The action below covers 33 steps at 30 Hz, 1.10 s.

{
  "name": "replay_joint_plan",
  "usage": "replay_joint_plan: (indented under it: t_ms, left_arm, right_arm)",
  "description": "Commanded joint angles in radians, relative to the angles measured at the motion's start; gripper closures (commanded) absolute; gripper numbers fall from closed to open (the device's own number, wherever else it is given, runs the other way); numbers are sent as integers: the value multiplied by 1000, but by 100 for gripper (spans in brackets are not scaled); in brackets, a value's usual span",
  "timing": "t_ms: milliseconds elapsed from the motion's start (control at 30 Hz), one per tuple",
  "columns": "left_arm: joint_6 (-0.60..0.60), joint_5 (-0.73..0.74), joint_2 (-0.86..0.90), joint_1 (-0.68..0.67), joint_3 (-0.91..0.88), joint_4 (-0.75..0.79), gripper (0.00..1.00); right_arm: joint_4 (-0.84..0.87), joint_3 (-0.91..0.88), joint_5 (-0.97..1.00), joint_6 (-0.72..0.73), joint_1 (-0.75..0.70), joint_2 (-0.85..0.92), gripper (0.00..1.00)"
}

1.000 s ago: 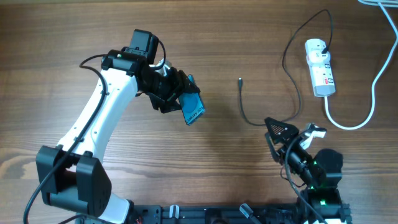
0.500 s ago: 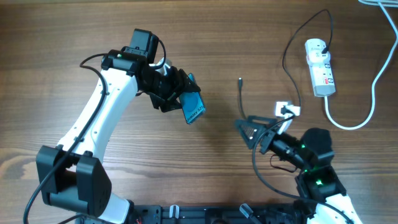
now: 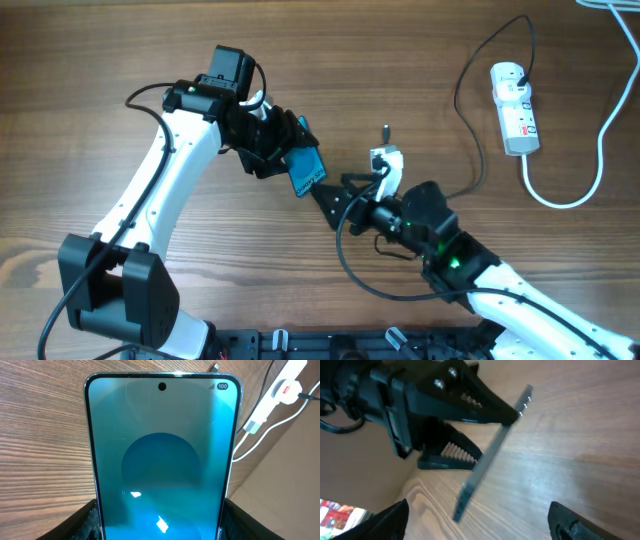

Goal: Plug charger to phone and switch on socket

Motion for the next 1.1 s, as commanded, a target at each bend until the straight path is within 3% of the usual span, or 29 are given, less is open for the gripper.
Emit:
replay_joint_plan:
  t_ms: [0, 333, 467, 1067]
  left_arm:
    - [-26, -8, 1, 4, 23, 6, 45]
    - [-48, -18, 1, 4, 23, 26, 46]
    - [-48, -37, 1, 4, 23, 26, 47]
    - [-97, -84, 1, -70, 23, 74, 51]
  right_arm:
    - [72, 20, 124, 31, 36, 49, 16]
    - [251, 21, 211, 169, 76, 207, 31]
    - [296, 21, 235, 214, 77, 209, 32]
    - [296, 56, 250, 245, 77, 266, 43]
